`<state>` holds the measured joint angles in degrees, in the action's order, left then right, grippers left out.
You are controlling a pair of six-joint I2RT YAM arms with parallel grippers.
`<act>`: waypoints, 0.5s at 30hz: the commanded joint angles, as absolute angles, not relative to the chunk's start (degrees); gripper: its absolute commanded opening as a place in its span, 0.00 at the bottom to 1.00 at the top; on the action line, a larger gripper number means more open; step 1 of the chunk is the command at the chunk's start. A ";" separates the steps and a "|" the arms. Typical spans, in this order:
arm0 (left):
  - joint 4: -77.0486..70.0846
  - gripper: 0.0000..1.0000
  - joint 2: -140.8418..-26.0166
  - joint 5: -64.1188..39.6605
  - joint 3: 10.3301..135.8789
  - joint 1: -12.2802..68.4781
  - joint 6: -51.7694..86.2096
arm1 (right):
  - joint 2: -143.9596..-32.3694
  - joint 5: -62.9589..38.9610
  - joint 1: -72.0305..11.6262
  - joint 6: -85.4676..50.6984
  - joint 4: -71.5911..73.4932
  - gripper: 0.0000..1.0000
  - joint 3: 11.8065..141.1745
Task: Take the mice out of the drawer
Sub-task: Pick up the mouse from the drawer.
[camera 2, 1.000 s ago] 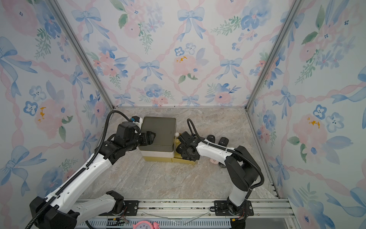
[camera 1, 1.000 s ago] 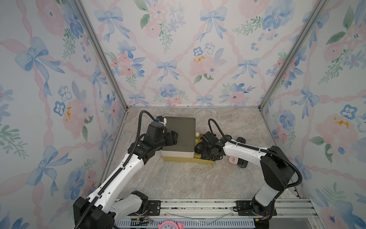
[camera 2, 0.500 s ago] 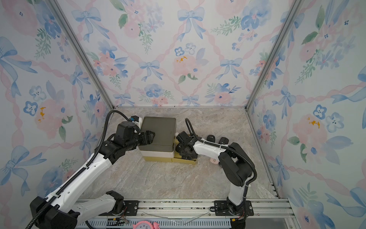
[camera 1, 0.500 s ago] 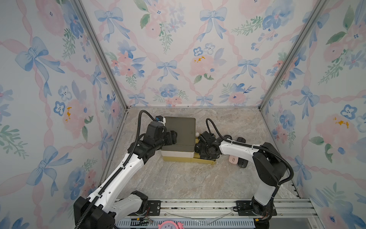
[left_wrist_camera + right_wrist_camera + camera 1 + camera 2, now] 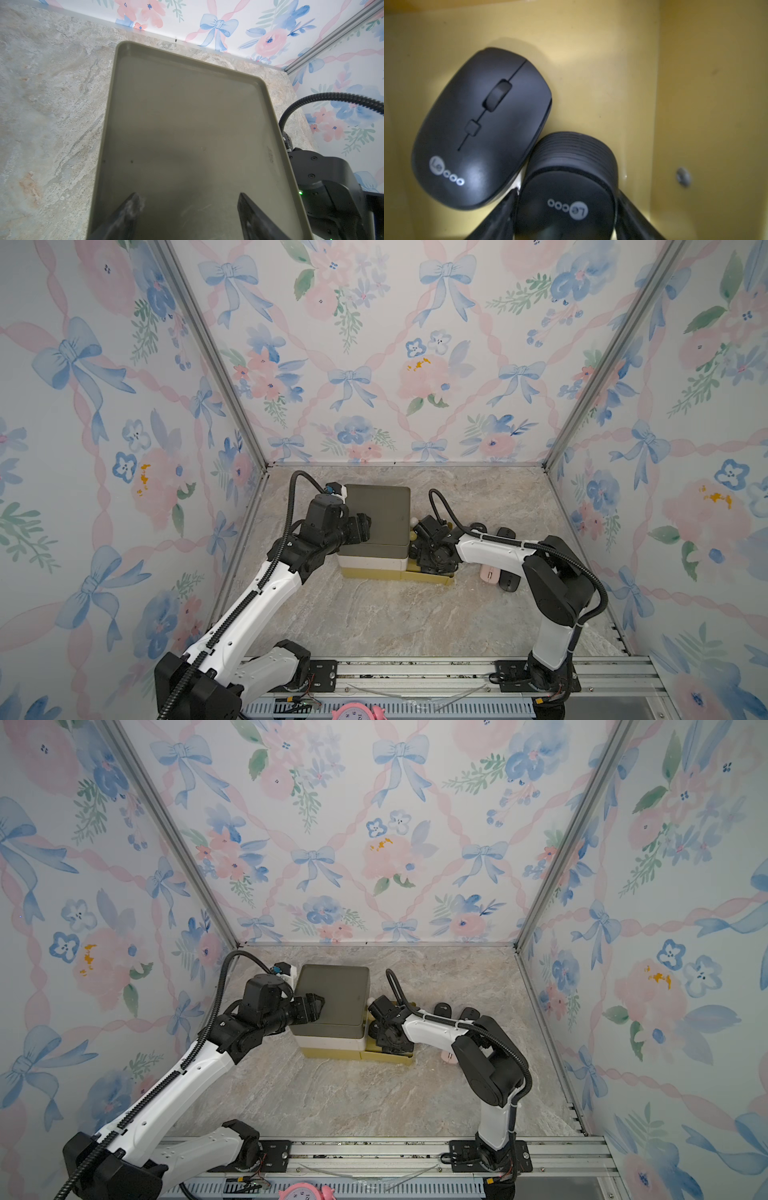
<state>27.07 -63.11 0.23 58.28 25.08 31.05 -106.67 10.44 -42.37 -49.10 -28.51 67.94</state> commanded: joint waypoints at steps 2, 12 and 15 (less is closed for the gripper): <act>29.37 0.77 -63.07 1.07 57.48 24.56 30.63 | -107.72 10.07 -42.10 -48.74 -29.97 0.66 68.36; 29.39 0.77 -63.17 1.18 57.65 24.39 30.76 | -102.28 10.34 -41.32 -48.67 -29.94 0.60 67.76; 29.36 0.77 -63.14 0.99 57.69 24.38 30.61 | -101.06 10.33 -40.71 -48.67 -30.32 0.59 67.51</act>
<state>27.07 -63.11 0.23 58.28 25.02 31.03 -103.57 10.04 -41.71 -48.86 -28.93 67.90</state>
